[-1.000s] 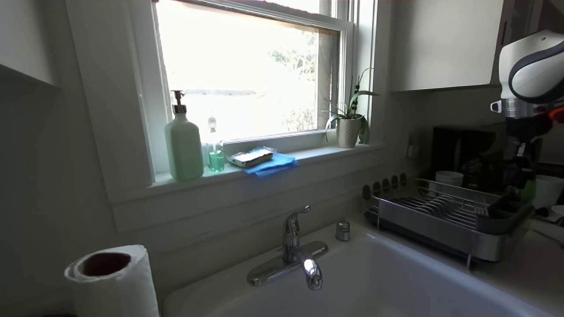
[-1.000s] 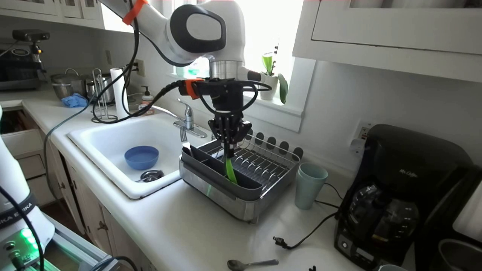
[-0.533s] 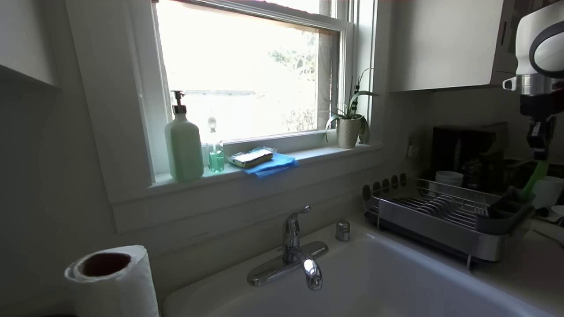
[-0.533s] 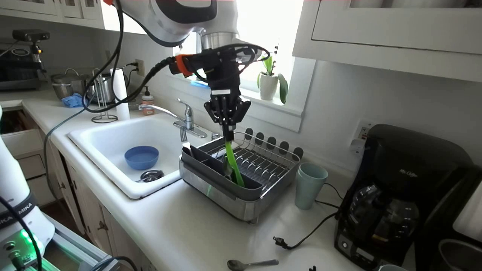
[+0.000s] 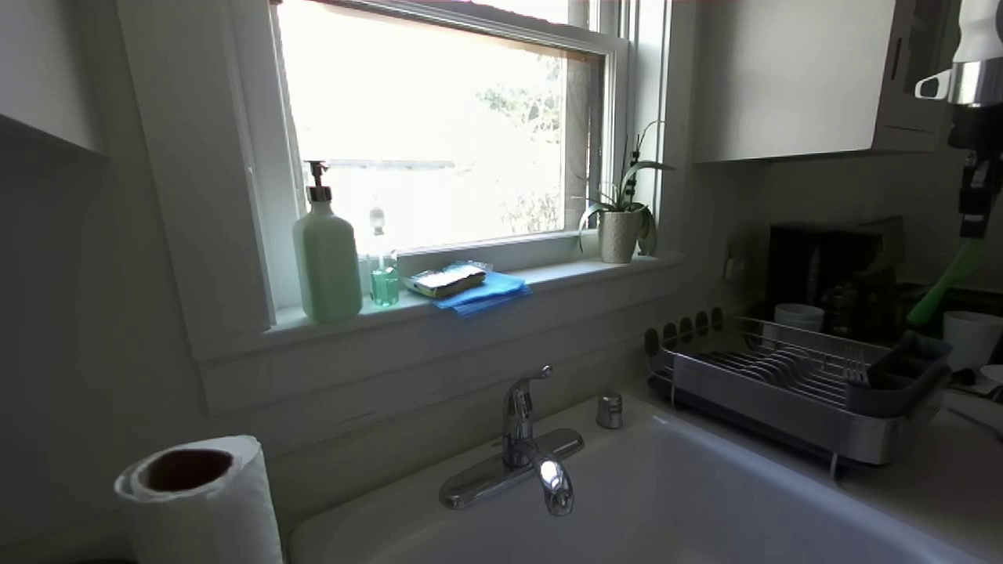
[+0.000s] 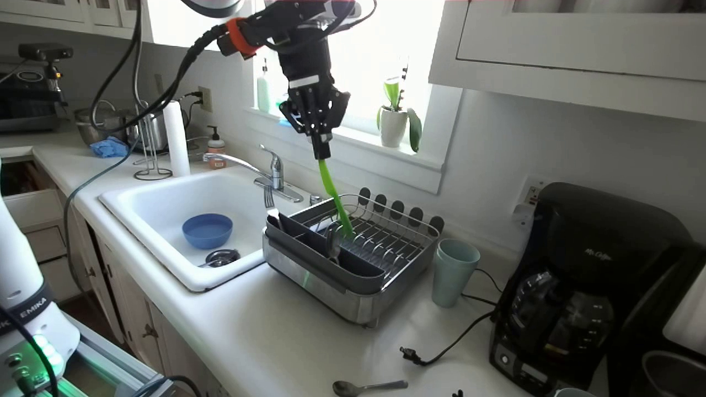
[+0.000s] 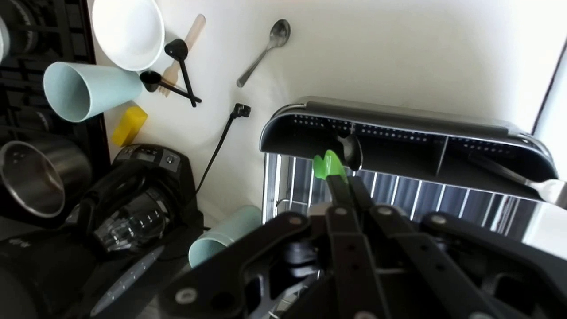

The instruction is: Move the spoon to the right compartment of the utensil drying rack, move the green knife to the middle compartment and then move the fork to the right compartment

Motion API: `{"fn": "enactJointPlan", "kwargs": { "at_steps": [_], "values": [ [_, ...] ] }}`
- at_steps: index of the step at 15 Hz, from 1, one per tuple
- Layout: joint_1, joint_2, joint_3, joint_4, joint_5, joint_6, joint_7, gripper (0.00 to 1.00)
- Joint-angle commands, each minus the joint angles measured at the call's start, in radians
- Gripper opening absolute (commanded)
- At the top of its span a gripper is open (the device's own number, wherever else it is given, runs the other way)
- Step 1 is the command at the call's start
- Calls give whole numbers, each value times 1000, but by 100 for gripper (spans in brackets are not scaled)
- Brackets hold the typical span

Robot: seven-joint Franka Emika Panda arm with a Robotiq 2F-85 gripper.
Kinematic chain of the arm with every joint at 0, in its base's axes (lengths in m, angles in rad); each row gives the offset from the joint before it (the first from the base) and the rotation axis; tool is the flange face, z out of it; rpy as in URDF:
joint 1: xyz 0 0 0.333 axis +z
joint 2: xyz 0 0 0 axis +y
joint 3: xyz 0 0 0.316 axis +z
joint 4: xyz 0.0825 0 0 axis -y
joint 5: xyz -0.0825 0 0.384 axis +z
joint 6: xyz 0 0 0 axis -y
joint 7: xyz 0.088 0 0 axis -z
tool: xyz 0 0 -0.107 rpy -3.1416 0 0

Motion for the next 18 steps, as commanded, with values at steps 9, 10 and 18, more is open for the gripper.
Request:
{"fn": "enactJointPlan", "kwargs": {
  "at_steps": [9,10,18],
  "values": [
    [153,-53,23,-6,99,-132,-59,1],
    [156,-34,18,0,99,-141,-65,1],
    [137,82,-8,3,86,-139,-75,1]
  ]
}}
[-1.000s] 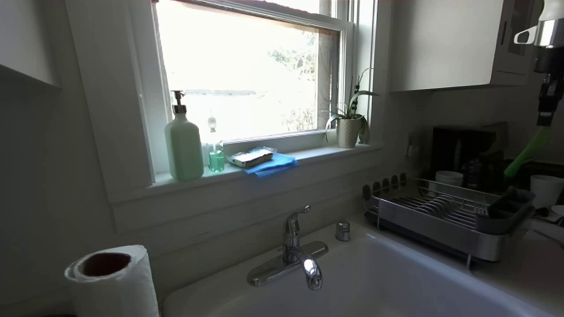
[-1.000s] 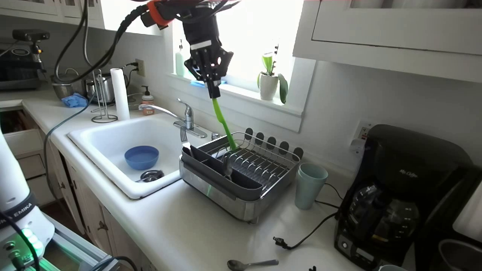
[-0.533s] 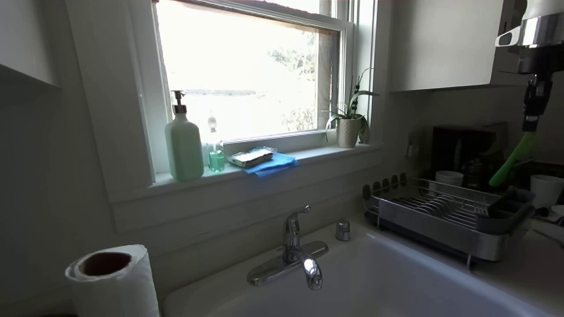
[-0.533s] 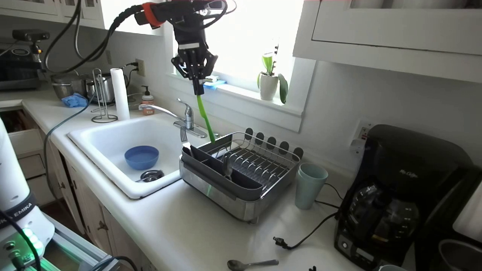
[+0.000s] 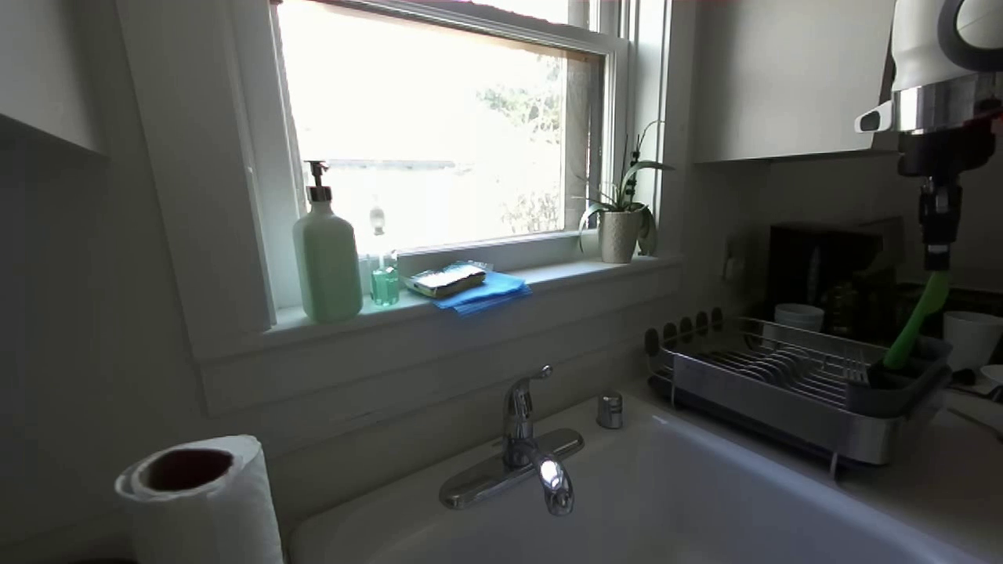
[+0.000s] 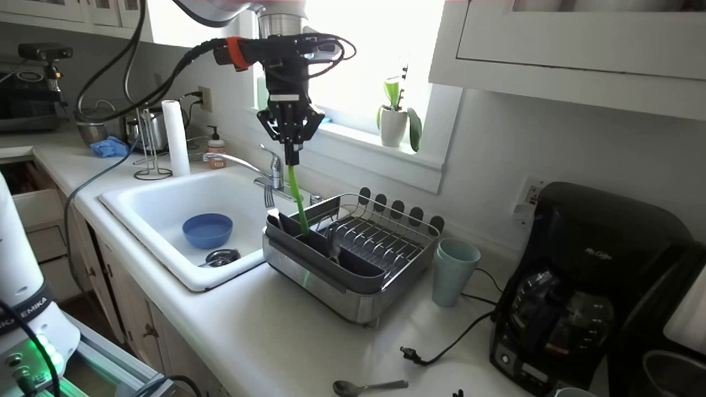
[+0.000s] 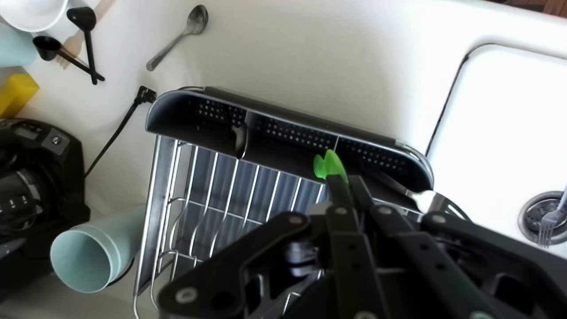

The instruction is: Move the spoon to the right compartment of the utensil drying rack, move the green knife to the middle compartment and then move the fork to the right compartment

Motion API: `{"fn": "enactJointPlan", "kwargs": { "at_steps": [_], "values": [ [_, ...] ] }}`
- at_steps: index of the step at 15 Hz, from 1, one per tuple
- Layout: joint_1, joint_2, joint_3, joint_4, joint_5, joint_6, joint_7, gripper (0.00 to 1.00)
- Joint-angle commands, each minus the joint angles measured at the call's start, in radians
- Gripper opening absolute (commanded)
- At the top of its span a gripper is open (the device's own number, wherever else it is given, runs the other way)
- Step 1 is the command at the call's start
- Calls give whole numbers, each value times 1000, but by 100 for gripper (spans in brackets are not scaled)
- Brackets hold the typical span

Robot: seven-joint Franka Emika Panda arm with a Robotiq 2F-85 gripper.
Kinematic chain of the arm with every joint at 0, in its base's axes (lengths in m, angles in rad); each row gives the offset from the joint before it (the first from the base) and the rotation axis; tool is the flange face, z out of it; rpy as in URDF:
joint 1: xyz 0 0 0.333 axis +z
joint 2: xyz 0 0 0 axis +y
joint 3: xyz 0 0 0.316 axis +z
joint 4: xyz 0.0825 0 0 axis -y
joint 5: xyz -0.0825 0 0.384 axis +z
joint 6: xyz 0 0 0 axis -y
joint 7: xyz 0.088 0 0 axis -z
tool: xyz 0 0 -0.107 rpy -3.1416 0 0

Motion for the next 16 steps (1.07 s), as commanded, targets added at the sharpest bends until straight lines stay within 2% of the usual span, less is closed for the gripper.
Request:
{"fn": "enactJointPlan", "kwargs": {
  "at_steps": [1,4,5,6,12,16],
  "values": [
    [-13,52,-16,16,2,-16,-27,1],
    [-21,88,-24,12,-2,2,-17,1],
    [-24,99,-24,11,-3,4,-13,19],
    [-27,107,-24,9,1,11,-5,32],
    [-20,86,-14,-22,120,106,71,71],
    [-11,64,15,-75,225,162,180,98]
  ]
}}
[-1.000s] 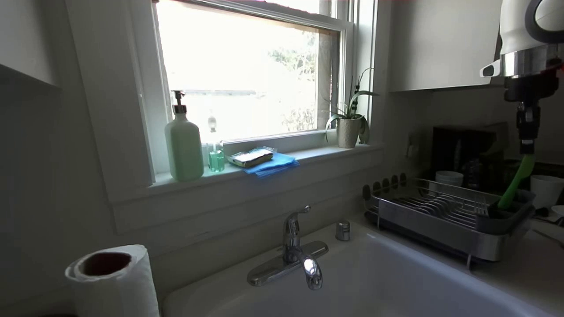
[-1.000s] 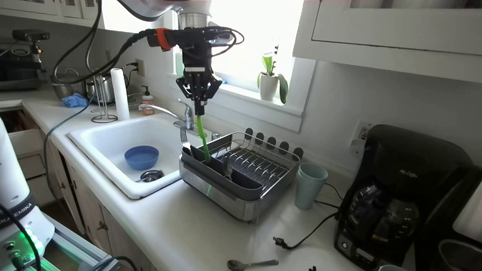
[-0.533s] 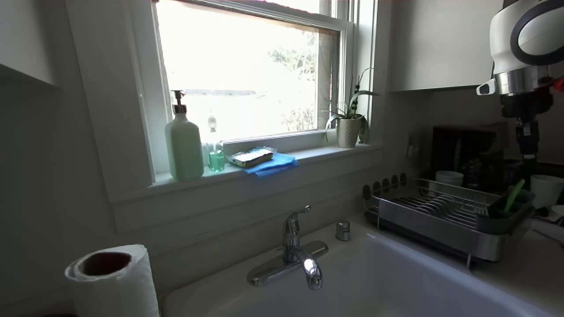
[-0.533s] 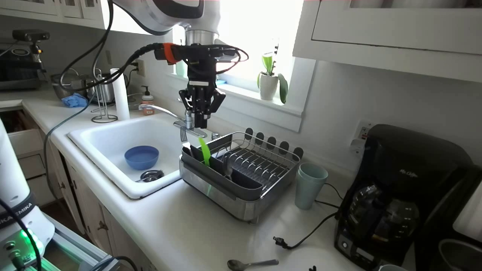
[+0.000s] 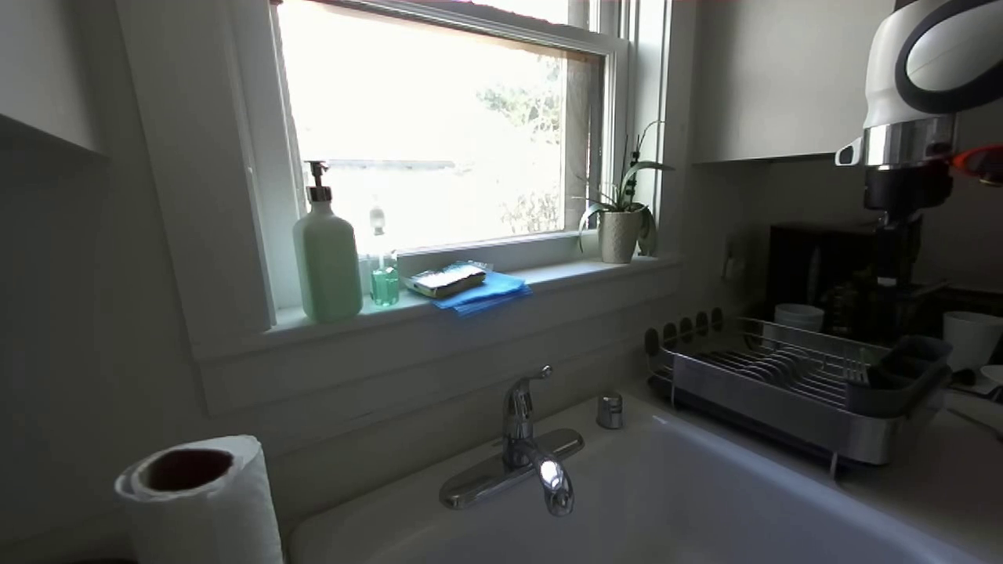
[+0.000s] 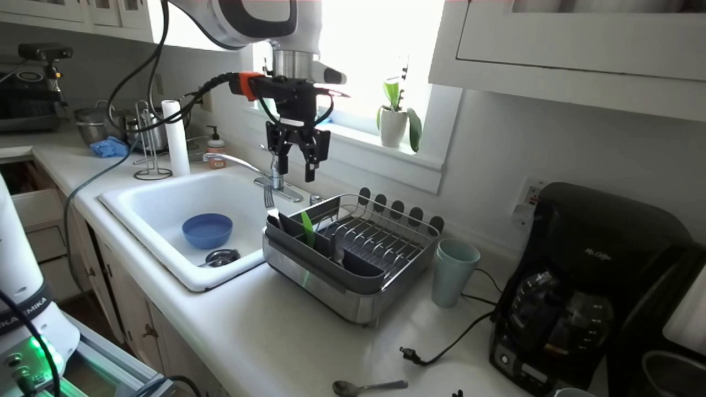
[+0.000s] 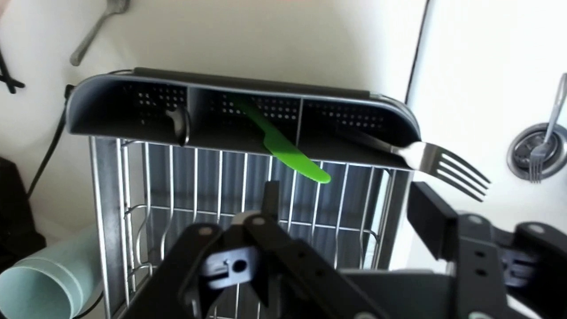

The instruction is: Move the spoon to the right compartment of the utensil drying rack, move the green knife to the middle compartment and then move the fork to the right compartment

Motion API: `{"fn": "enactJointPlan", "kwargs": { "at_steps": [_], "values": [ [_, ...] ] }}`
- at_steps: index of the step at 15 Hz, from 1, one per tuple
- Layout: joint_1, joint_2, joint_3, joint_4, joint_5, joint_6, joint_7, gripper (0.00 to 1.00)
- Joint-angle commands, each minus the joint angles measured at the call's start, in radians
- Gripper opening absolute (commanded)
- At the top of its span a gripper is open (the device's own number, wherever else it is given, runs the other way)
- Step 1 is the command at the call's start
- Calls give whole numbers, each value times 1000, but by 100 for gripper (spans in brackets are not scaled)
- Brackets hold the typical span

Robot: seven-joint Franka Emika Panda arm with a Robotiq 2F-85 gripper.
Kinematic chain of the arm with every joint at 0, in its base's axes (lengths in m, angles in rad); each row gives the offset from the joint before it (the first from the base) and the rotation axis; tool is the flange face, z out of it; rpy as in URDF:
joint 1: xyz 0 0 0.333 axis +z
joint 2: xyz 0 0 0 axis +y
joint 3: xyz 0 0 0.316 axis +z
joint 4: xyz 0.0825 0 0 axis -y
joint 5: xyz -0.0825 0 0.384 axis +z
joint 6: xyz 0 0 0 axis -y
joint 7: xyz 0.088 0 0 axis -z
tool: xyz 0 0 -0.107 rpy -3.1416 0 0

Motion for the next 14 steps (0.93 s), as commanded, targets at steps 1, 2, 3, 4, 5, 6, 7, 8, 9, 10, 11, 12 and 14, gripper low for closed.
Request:
{"fn": "enactJointPlan", "kwargs": {
  "at_steps": [1,2,3,4,5,6,7,8,9,10,11,12,14],
  "values": [
    [5,-41,32,-75,87,49,103,100],
    [7,-41,41,-89,99,62,117,100],
    [10,-42,50,-102,112,69,129,100],
    [12,-42,57,-115,124,80,139,100],
    [14,-41,65,-125,133,86,147,100],
    [16,-40,71,-134,140,89,154,100],
    [19,-35,74,-140,157,88,164,100],
    [21,-31,76,-145,171,83,169,100],
    [22,-28,78,-149,185,81,171,100],
    [22,-27,79,-155,195,83,170,98],
    [22,-26,80,-161,199,84,165,79],
    [20,-24,80,-165,202,86,163,73],
    [17,-22,79,-173,198,100,160,61]
  ]
}}
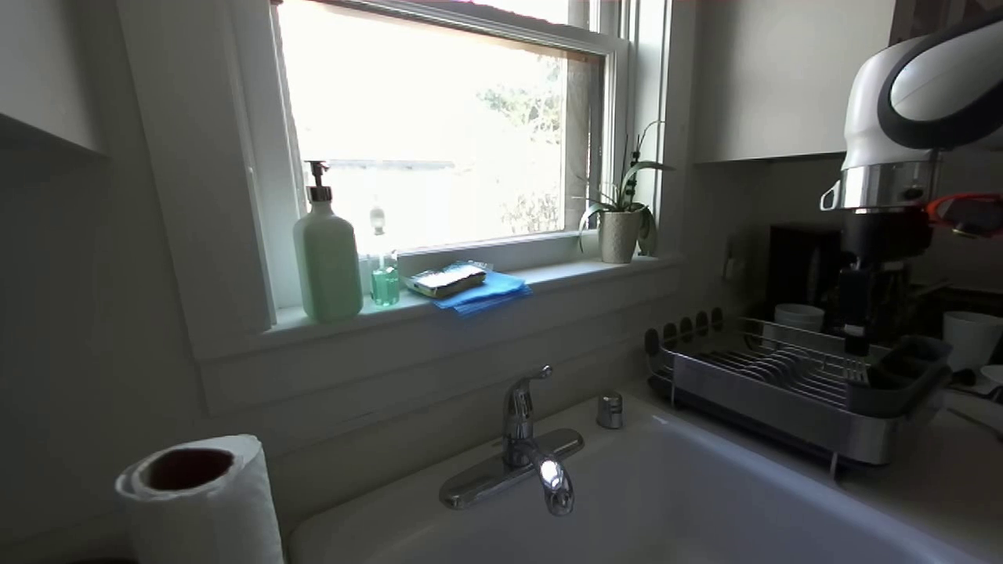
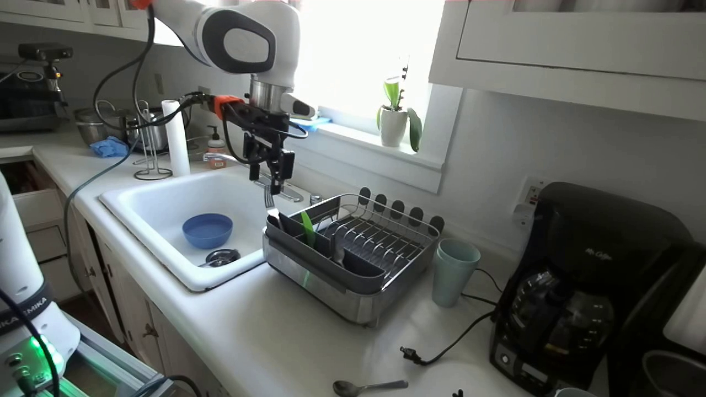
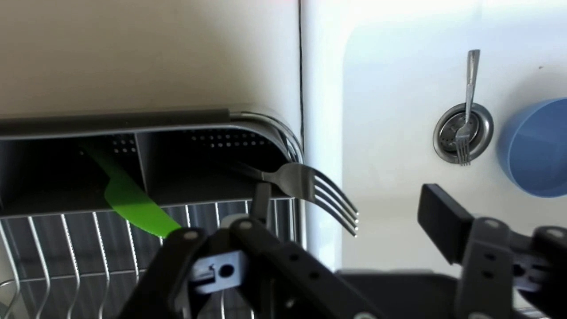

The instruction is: Move the spoon to the right compartment of the utensil drying rack, move the green knife to the middle compartment and then move the fork to the right compartment

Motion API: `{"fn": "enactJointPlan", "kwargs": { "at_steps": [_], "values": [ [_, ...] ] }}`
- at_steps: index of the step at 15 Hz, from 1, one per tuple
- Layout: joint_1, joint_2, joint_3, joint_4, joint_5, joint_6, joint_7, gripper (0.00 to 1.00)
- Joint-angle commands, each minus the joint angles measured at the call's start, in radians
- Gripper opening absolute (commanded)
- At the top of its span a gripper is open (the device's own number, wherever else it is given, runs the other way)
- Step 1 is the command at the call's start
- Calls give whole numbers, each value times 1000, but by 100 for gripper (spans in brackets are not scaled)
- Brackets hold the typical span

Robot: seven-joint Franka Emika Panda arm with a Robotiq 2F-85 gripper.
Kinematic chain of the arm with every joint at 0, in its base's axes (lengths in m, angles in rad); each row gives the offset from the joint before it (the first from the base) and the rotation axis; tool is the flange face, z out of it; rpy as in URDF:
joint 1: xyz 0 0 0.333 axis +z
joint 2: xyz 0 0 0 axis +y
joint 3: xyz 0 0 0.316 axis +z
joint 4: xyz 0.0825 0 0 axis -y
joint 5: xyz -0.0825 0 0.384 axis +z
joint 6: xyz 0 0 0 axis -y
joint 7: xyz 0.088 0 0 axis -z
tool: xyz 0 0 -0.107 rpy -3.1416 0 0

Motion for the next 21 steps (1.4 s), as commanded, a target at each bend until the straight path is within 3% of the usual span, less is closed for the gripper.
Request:
{"fn": "enactJointPlan", "kwargs": {
  "at_steps": [1,6,9,21],
  "values": [
    [-2,-15,-1,-32,23,45,1,54],
    [3,-24,-9,-66,46,167,-35,19],
    [5,-20,-11,-73,48,174,-51,0],
    [-36,-121,-59,-30,23,97,-109,1]
  ]
}}
